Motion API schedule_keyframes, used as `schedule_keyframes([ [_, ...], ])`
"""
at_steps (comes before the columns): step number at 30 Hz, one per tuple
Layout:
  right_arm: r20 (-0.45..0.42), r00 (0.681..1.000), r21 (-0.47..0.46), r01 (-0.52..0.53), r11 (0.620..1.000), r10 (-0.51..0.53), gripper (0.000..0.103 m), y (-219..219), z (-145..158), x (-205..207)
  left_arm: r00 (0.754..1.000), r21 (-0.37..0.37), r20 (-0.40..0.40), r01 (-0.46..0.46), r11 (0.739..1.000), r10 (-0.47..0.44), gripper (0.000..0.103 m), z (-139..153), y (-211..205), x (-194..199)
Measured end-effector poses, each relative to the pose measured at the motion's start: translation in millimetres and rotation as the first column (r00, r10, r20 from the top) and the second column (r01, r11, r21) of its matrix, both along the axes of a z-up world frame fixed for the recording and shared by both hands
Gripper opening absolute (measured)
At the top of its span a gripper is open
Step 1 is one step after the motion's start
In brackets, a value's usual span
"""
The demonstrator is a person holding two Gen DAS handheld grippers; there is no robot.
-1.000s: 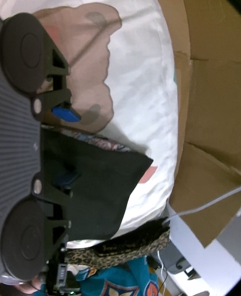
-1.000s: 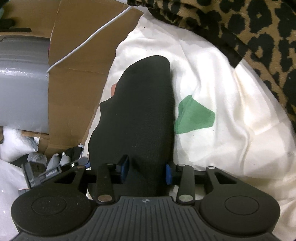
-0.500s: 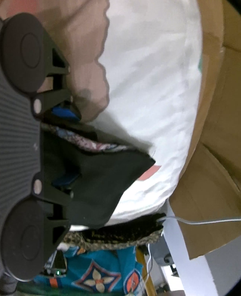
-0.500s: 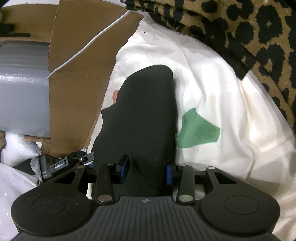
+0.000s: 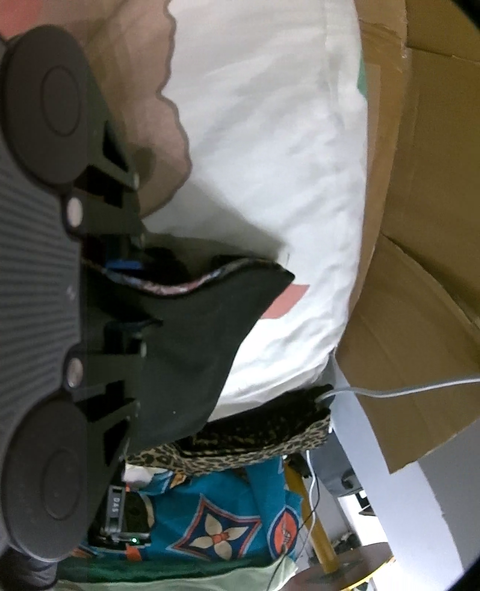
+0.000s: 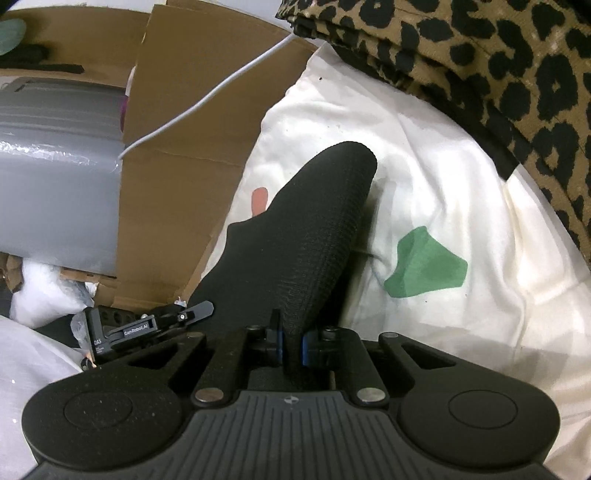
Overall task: Fold clothes
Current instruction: 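Lift the folded garment off the sheet with both grippers and carry it away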
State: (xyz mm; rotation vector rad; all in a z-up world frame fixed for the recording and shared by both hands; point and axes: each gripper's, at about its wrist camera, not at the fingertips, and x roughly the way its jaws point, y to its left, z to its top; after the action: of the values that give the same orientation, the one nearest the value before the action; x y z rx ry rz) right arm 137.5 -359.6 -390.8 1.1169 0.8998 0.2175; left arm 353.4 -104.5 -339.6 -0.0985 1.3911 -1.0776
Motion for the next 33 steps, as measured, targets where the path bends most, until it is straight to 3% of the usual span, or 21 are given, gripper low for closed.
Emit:
schedule_keyframes([
  [3, -0.033, 0.999, -0.012, -0.008, 1.0, 0.008, 0.013, 2, -4, 3, 1.0, 0.008, -0.018, -0.011, 1.0, 0.011, 0.052, -7, 0, 2],
  [5, -0.036, 0.999, -0.008, -0.014, 1.0, 0.014, 0.032, 2, -6, 4, 0.999, 0.017, -0.048, -0.012, 1.0, 0.013, 0.068, -13, -1, 3],
  [6, -0.031, 0.999, -0.006, -0.011, 1.0, 0.011, 0.046, 2, -6, 3, 0.999, 0.019, -0.048, -0.003, 1.0, 0.004, 0.069, -14, -3, 2],
  [7, -0.029, 1.0, -0.01, -0.007, 1.0, 0.007, 0.048, 2, -6, 3, 0.999, 0.021, -0.046, 0.007, 1.0, -0.006, 0.069, -16, -6, 1],
  [12, -0.05, 0.998, -0.003, 0.03, 1.0, -0.03, 0.047, 1, -18, 5, 0.997, 0.007, -0.076, 0.019, 1.0, -0.018, 0.065, -19, -21, 0],
  [15, -0.046, 0.998, 0.01, 0.041, 0.999, -0.04, 0.047, 2, -22, 9, 0.998, 0.017, -0.044, 0.034, 0.999, -0.033, 0.064, -18, -29, -5],
  [17, -0.042, 0.998, 0.004, 0.037, 0.999, -0.037, 0.045, 3, -21, 11, 0.999, 0.021, -0.031, 0.034, 0.999, -0.034, 0.049, -19, -30, -6],
  [19, -0.038, 0.999, -0.013, 0.028, 1.0, -0.029, 0.022, 5, -18, 13, 0.999, 0.021, -0.016, 0.029, 0.999, -0.028, 0.04, -14, -28, -7],
  [22, -0.032, 0.999, -0.038, 0.016, 0.999, -0.017, 0.012, 7, -12, 16, 0.998, 0.021, 0.038, 0.041, 0.999, -0.041, 0.031, -5, -28, -12],
  [26, -0.012, 1.0, -0.093, 0.0, 0.996, -0.001, 0.01, 12, 1, 16, 0.992, 0.024, 0.122, 0.034, 0.999, -0.037, 0.028, 7, -26, -23],
  [33, 0.018, 1.0, -0.178, -0.013, 0.984, 0.016, 0.009, 22, 32, 10, 0.98, -0.002, 0.198, -0.014, 1.0, 0.014, 0.026, 32, -14, -39],
])
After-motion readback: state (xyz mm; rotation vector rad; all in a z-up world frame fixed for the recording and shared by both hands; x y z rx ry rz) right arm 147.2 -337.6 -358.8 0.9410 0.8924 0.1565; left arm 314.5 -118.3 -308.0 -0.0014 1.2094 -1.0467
